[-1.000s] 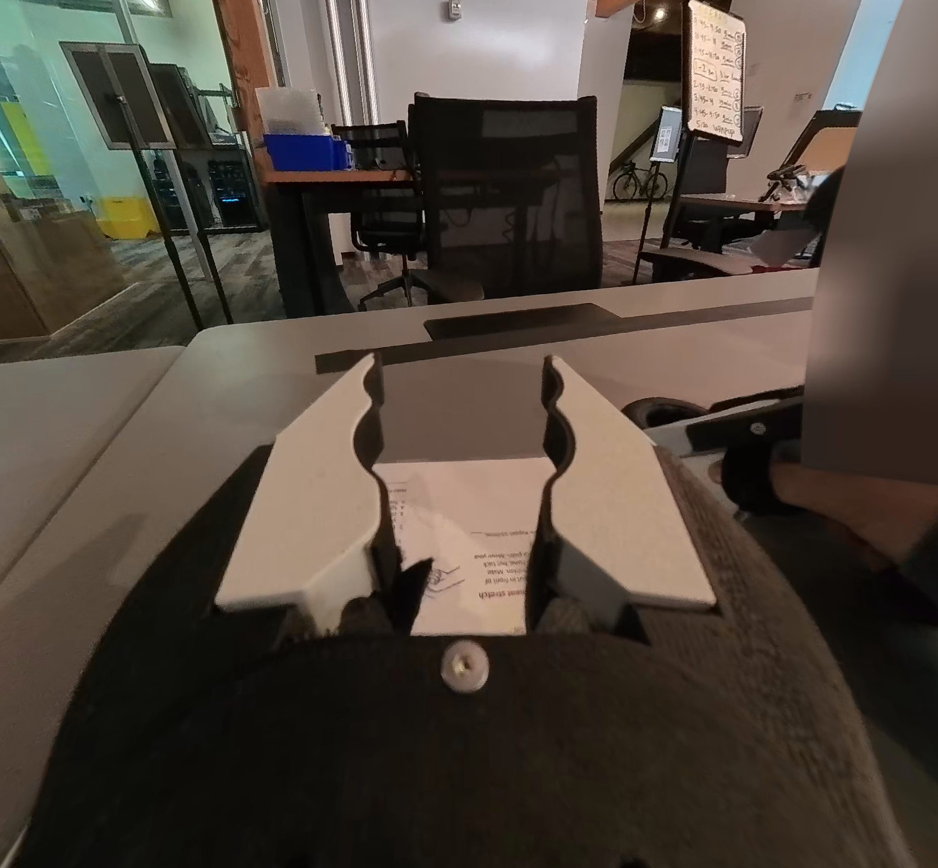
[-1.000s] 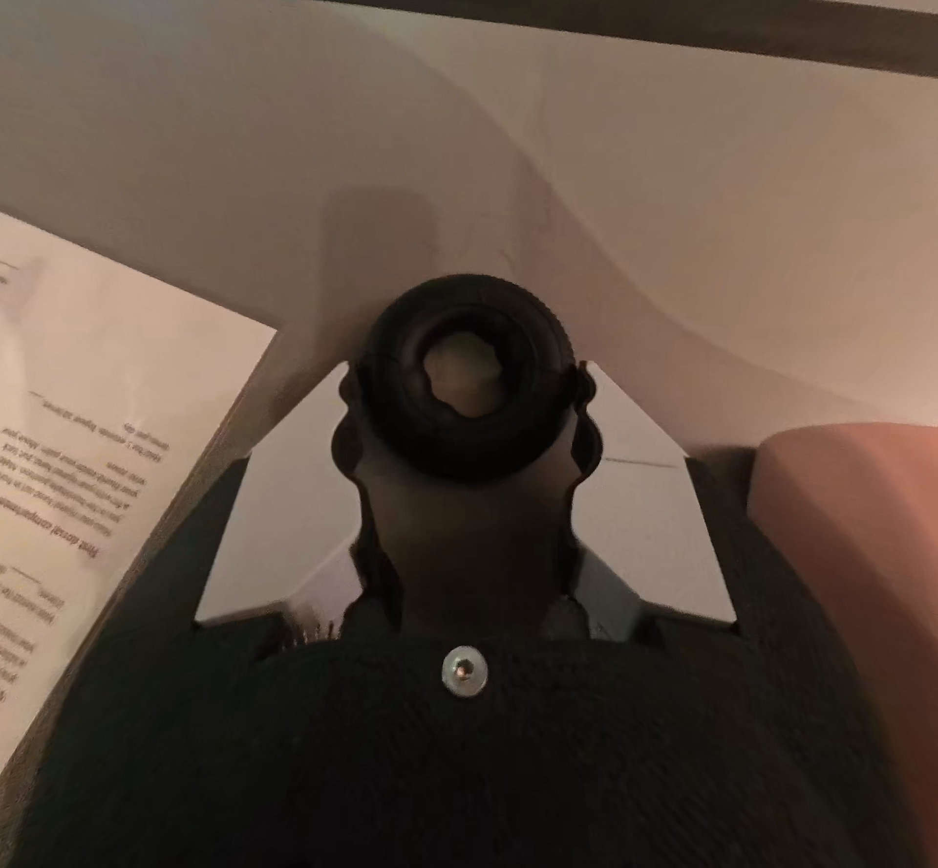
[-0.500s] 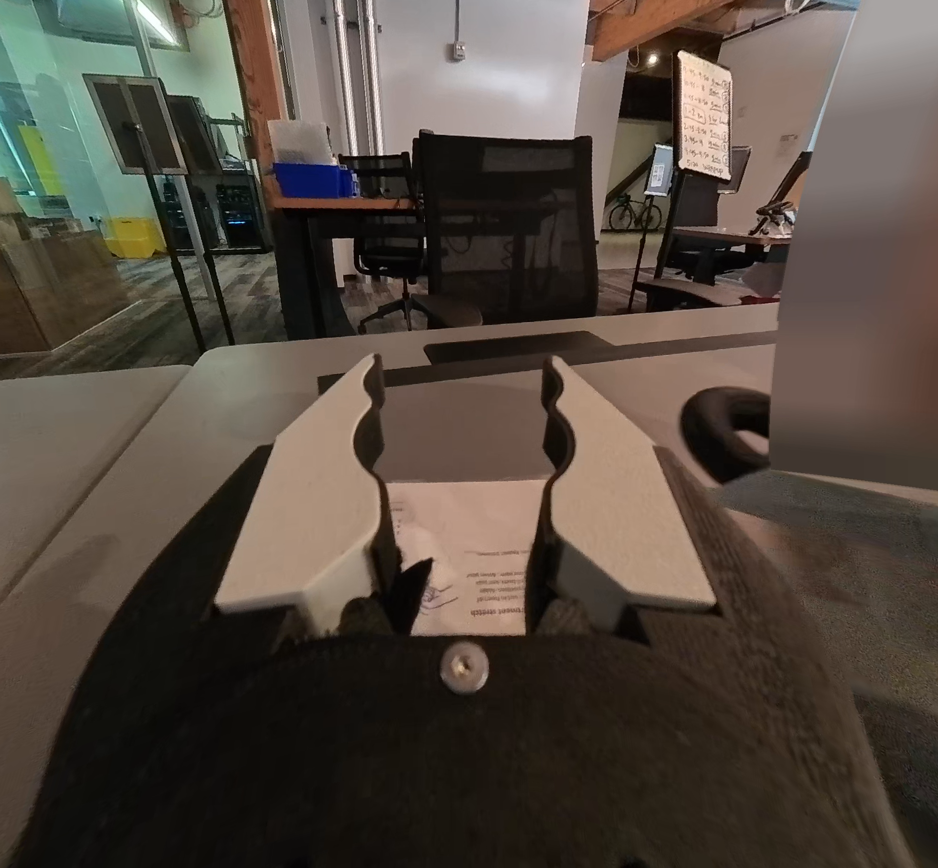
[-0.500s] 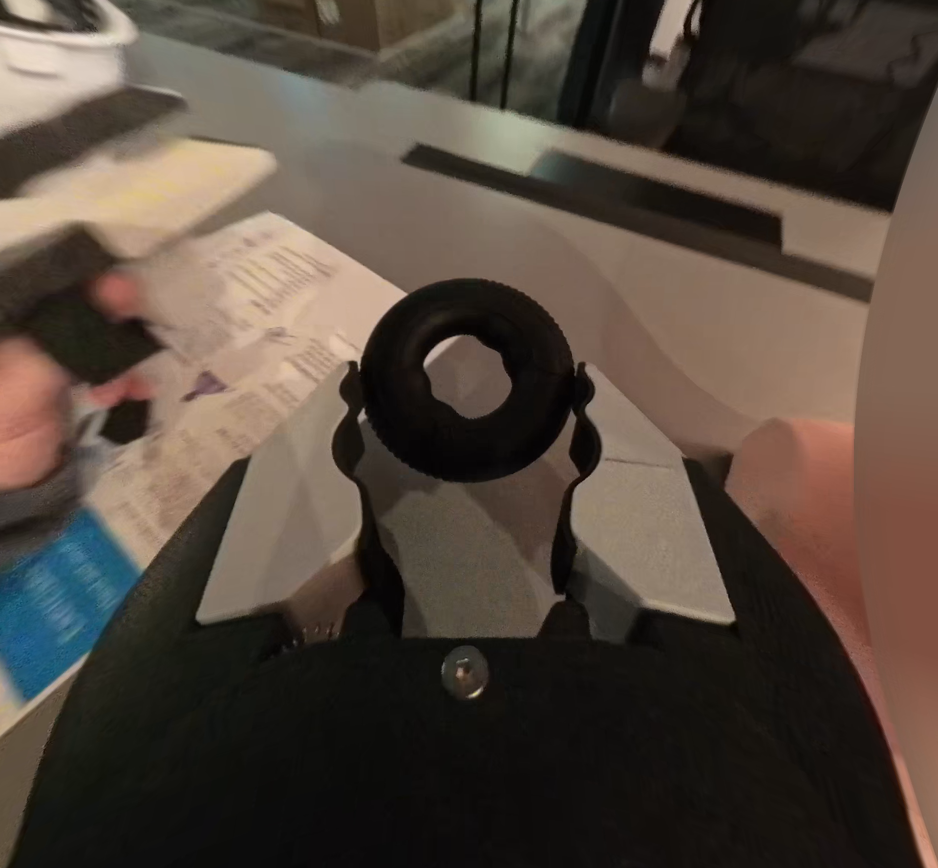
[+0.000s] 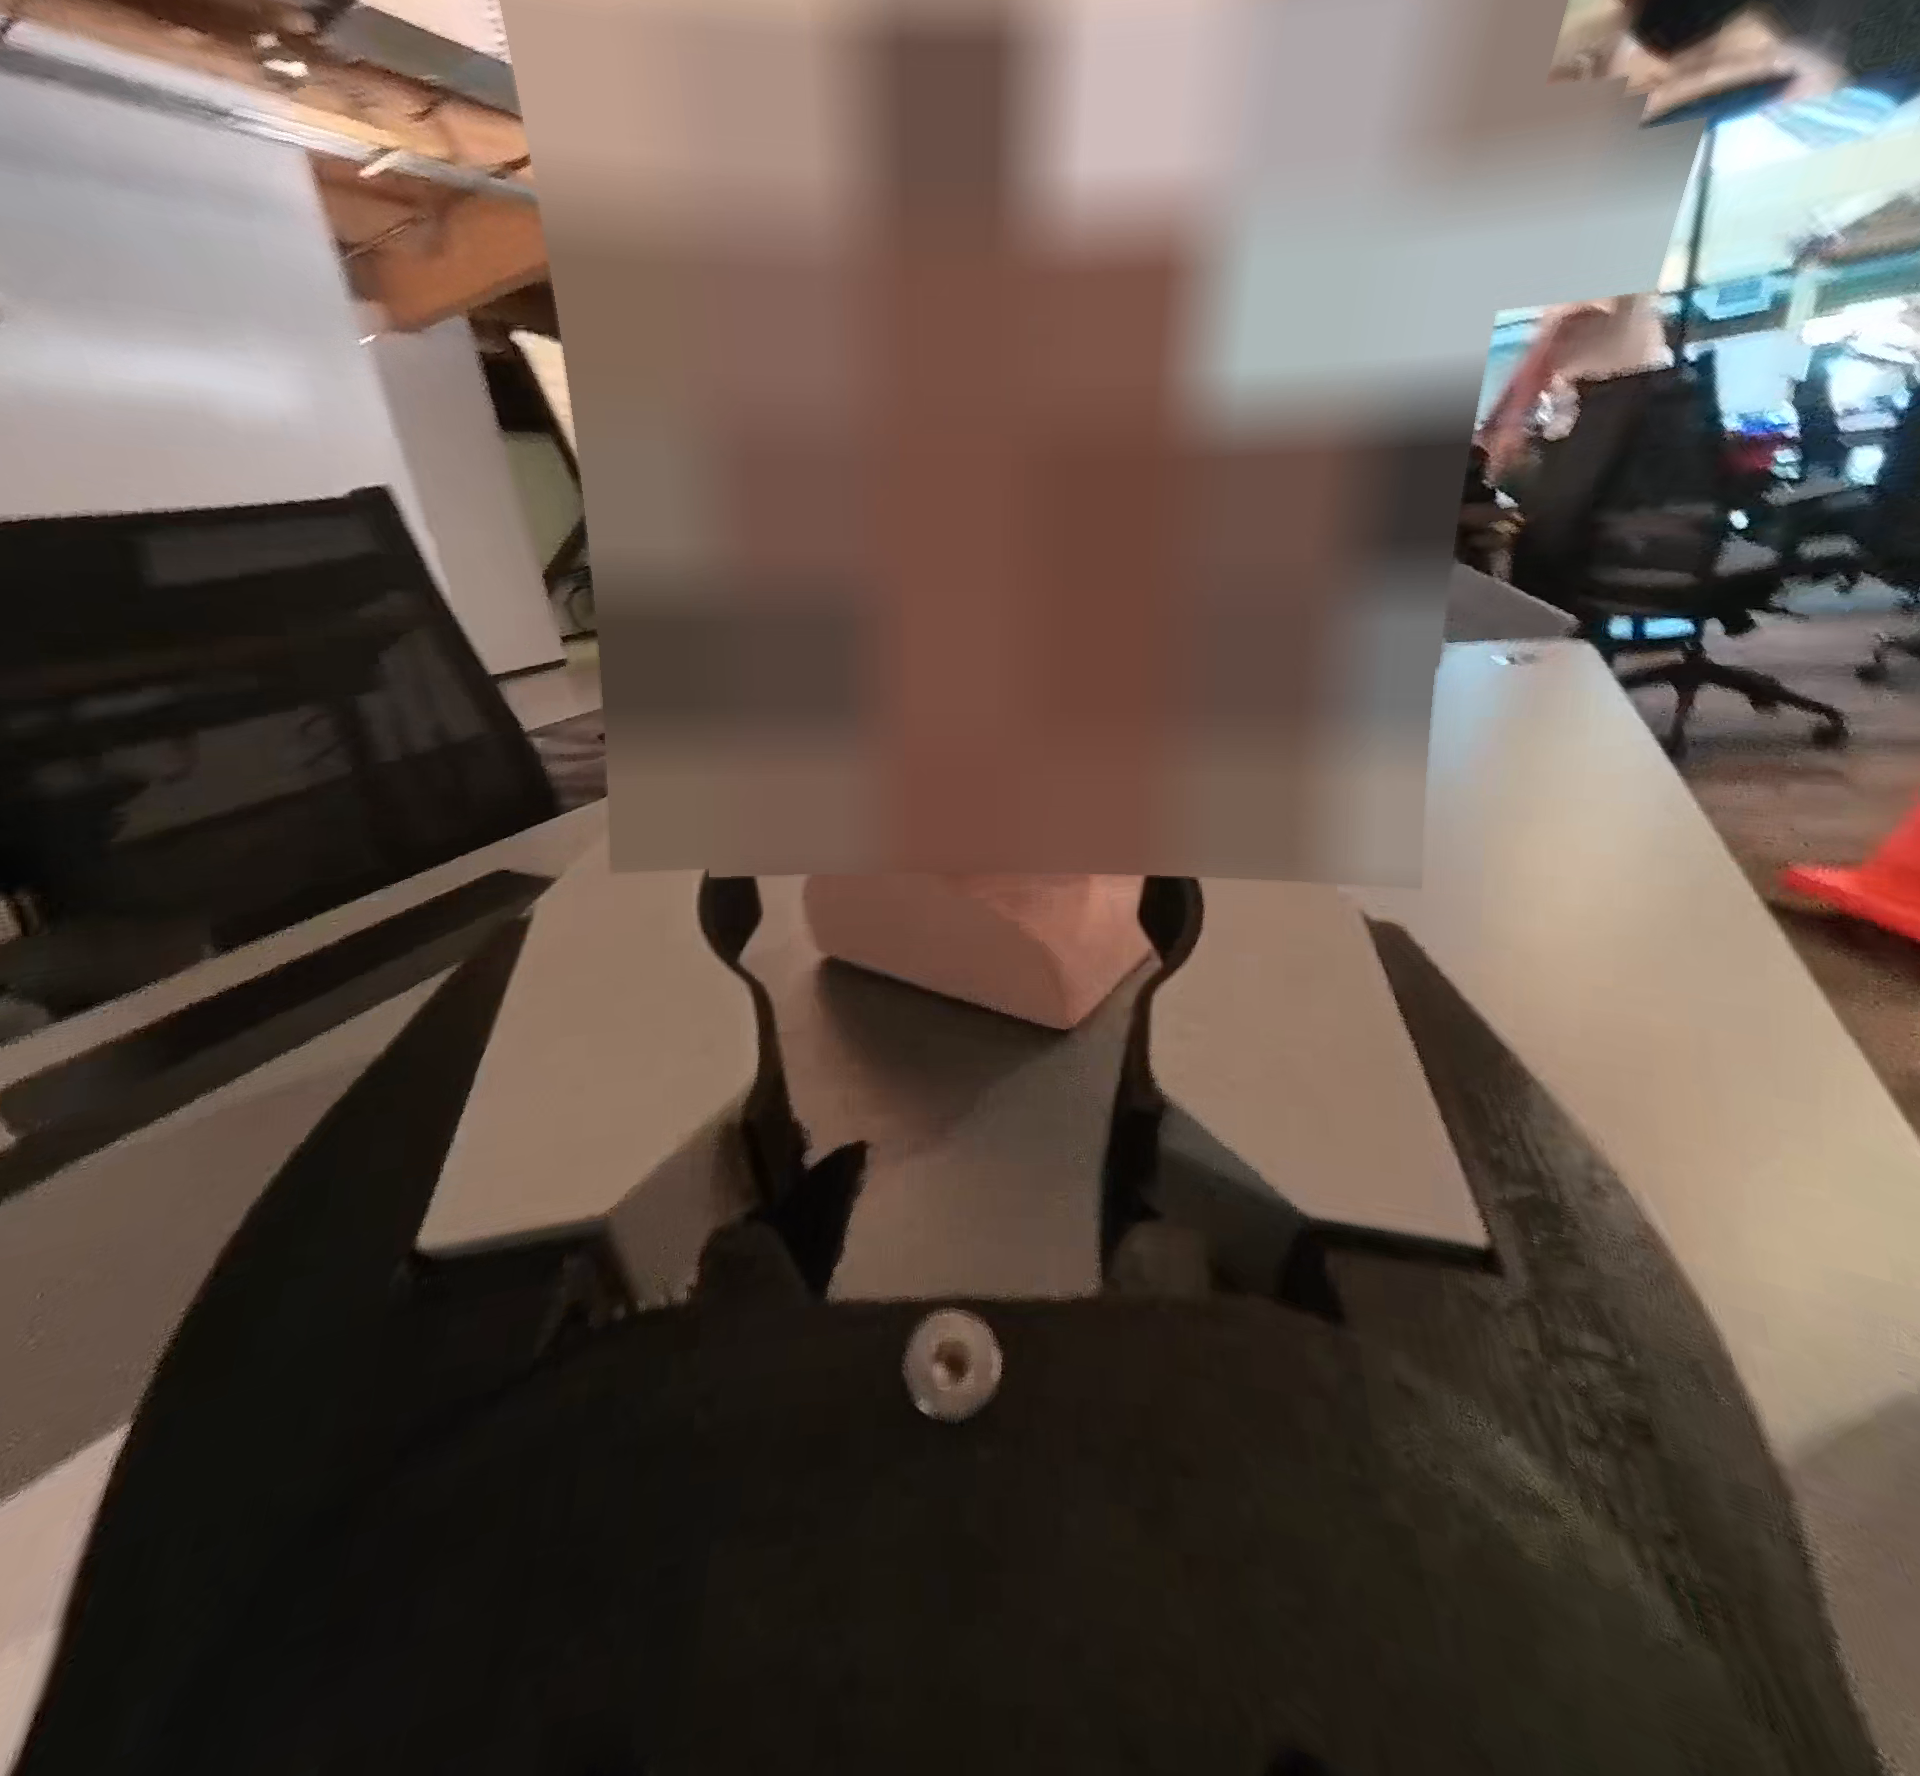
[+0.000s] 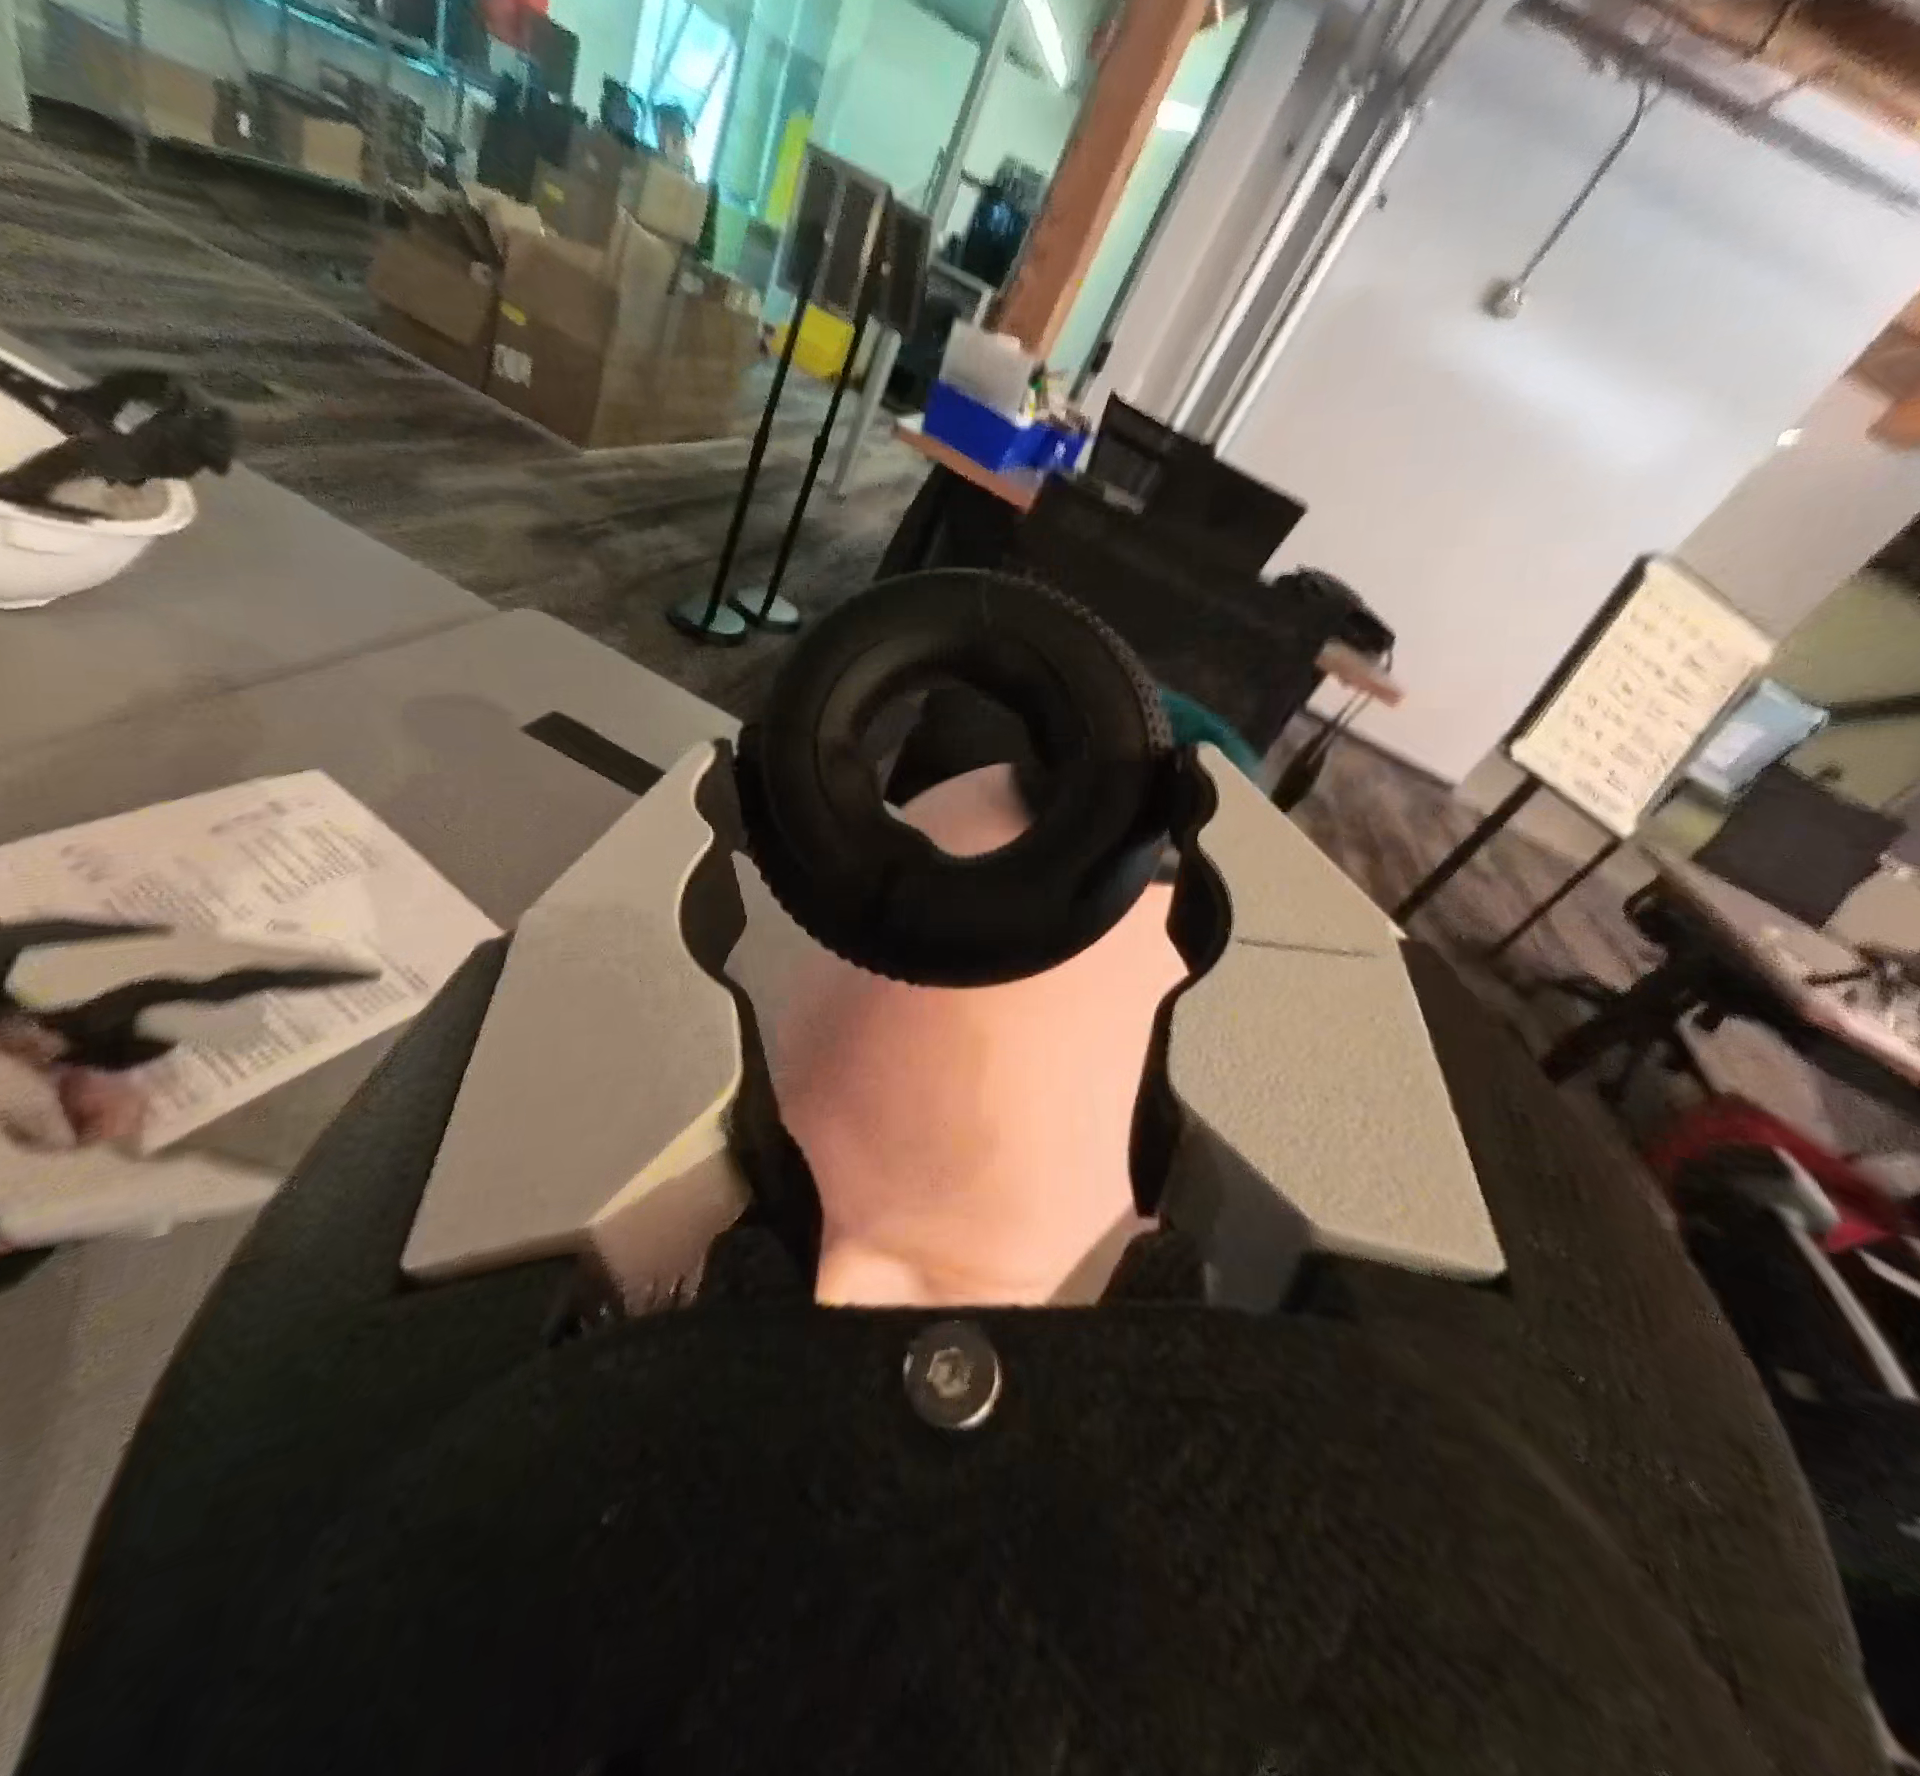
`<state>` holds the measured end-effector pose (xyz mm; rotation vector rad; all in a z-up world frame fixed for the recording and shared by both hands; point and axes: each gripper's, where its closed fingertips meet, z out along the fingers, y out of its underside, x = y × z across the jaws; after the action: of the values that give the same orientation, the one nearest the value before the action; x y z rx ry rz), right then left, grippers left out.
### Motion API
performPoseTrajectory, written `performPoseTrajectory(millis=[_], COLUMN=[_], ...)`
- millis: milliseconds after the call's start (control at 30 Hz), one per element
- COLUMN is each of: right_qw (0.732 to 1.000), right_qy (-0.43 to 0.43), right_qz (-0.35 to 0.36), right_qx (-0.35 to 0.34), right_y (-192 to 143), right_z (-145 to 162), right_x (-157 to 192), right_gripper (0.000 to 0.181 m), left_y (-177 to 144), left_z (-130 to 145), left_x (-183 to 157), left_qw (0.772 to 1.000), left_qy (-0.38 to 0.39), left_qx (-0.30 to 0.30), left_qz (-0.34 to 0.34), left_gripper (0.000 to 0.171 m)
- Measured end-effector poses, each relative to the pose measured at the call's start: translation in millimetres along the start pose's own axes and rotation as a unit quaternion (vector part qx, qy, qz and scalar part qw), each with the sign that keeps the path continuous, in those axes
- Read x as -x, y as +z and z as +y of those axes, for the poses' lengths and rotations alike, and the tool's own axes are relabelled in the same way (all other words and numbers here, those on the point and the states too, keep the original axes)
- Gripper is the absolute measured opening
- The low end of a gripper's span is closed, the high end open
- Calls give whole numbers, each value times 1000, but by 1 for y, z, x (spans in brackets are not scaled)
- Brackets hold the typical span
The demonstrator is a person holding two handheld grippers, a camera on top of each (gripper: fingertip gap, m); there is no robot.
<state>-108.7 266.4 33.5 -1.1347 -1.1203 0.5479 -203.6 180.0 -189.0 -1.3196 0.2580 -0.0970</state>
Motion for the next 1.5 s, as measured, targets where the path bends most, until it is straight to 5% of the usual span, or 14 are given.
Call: performPoseTrajectory(millis=[33, 167, 367, 1033, 1200, 1333, 1500], right_qw=[1000, 990, 965, 940, 945, 956, 980], right_qy=[17, 93, 117, 135, 145, 164, 188], right_qz=[-7, -64, -106, -130, -129, -119, -60], right_qx=[16, 88, 210, 287, 263, 210, 32], right_y=[7, 42, 79, 98, 100, 96, 50], right_z=[-6, -18, 8, 43, 40, 22, -26], right_x=[-18, -59, -71, -75, -76, -84, -96], right_gripper=[83, 83, 83, 83, 84, 110, 111], left_y=[2, 7, 9, 10, 10, 10, 9], left_z=[2, 12, 18, 19, 20, 20, 14], left_x=[-9, -29, -30, -20, -20, -19, -16], left_qw=[1000, 998, 998, 999, 998, 998, 999], left_qy=[13, 38, 46, 37, 37, 38, 40], left_qx=[3, 23, 37, 39, 42, 43, 34], left_qz=[11, 35, 31, 3, 4, 1, -13], left_gripper=[72, 71, 71, 75, 75, 75, 75])
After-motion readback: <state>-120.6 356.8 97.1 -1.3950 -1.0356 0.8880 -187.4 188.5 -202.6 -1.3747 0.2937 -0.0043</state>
